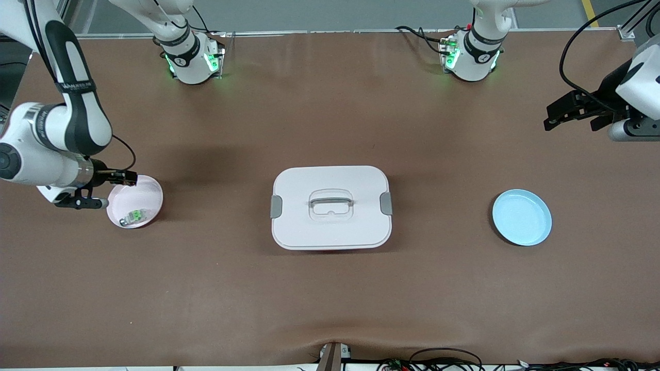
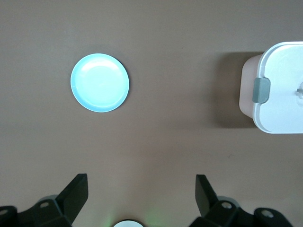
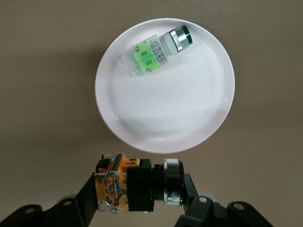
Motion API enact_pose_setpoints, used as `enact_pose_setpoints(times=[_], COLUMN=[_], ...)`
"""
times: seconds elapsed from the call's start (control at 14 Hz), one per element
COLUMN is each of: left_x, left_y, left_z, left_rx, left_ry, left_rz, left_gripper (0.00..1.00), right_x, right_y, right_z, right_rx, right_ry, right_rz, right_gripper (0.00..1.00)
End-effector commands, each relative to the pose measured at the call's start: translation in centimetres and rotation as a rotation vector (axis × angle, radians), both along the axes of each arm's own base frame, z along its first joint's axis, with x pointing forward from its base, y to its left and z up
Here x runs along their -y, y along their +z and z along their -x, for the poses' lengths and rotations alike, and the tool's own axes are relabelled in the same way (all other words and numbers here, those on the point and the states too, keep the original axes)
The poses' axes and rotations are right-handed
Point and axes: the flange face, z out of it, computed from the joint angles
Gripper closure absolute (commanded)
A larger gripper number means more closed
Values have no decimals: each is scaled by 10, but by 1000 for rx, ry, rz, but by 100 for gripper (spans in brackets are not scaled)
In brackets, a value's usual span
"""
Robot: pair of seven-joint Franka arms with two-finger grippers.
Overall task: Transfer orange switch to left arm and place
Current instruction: 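Lift the switch with the right gripper while the left gripper approaches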
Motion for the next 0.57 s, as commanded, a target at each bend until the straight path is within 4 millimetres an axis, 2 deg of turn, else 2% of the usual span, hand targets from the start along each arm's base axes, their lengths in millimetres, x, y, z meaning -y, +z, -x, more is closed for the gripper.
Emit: enact_pose_setpoints(times=[0.0, 0.21, 0.36, 0.5], left_x=[3, 17, 18, 28], left_y=[9, 26, 21, 16], left_z=[5, 15, 12, 11], left_rx=[1, 16, 3, -6], left_ry=[11, 5, 4, -14], left_rz=[11, 118, 171, 175], left_gripper=[0, 0, 0, 0], right_x=[-19, -44, -73, -108], right_y=[37, 69, 89, 105], right_z=[-13, -15, -13, -8], right_rx=[-53, -92, -83, -85], right_ry=[-31, -91, -135, -192], right_rz=[10, -14, 10, 11], right_gripper=[65, 65, 65, 65])
